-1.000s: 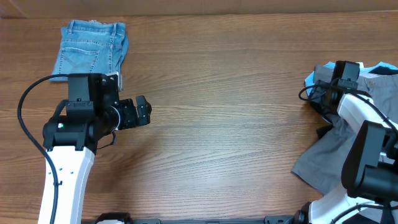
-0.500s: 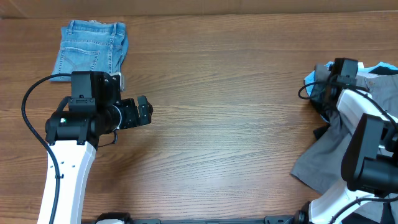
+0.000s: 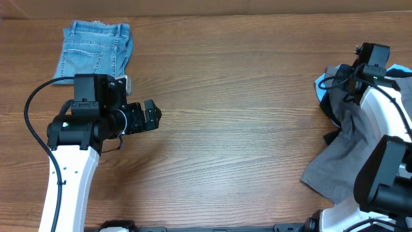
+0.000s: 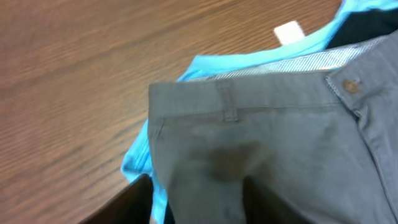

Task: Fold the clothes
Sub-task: 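Reach the right gripper into the clothes pile and grasp the grey shorts, then lift the grey shorts with the right gripper and spread them mid-table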

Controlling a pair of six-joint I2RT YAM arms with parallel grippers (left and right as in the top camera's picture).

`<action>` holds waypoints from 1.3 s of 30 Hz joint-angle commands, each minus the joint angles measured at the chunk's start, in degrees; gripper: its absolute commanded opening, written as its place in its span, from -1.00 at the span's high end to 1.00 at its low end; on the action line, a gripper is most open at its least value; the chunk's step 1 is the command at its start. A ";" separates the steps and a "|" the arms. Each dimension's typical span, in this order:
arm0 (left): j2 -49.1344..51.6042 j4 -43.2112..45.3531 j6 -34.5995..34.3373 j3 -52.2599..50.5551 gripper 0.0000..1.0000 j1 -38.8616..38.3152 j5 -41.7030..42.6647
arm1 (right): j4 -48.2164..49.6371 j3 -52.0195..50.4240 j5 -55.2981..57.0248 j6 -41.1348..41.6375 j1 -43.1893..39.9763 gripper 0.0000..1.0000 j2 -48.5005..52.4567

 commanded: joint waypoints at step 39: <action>0.24 -1.51 0.66 1.51 -1.00 0.22 1.07 | -4.31 5.01 2.82 4.02 -0.94 0.83 -2.10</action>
